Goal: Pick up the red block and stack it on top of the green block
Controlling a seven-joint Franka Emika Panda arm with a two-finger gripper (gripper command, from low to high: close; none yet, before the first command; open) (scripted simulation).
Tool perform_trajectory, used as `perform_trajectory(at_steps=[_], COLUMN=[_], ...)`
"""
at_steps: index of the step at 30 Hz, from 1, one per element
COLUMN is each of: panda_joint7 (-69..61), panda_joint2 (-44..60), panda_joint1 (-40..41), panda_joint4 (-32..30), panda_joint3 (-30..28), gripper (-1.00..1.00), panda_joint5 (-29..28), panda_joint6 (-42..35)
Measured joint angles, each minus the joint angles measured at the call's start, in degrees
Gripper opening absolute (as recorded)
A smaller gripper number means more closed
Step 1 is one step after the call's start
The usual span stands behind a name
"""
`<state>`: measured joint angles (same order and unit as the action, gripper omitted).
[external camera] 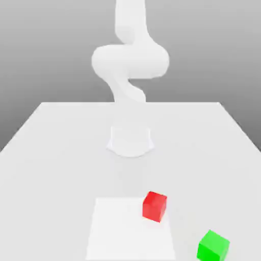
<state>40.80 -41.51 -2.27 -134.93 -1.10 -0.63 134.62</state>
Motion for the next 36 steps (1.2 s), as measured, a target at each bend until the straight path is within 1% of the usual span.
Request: perform_trajectory(at_steps=[11, 18, 21, 25, 26, 32, 36], panda_joint7=[-27.5, -46.3, -50.2, -53.0, -53.5, -53.6, -51.8], panda_joint2=[22.8, 37.4, 43.6, 51.9, 53.6, 54.5, 49.0], panda_joint1=[-10.2, -14.3, -15.0, -12.9, -12.3, -11.9, -12.8], panda_joint4=[-15.7, -25.7, -26.5, -25.5, -25.3, -25.2, -26.0], panda_joint3=[-5.3, -6.1, -5.6, -2.9, -2.2, -1.7, -3.2], gripper=[0.0, 0.0, 0.0, 0.0, -1.0, -1.0, -1.0], panda_joint5=[-1.4, -0.2, 1.5, 5.0, 5.6, 5.7, 3.3], panda_joint6=[14.9, 24.3, 29.2, 36.1, 37.7, 38.3, 33.6])
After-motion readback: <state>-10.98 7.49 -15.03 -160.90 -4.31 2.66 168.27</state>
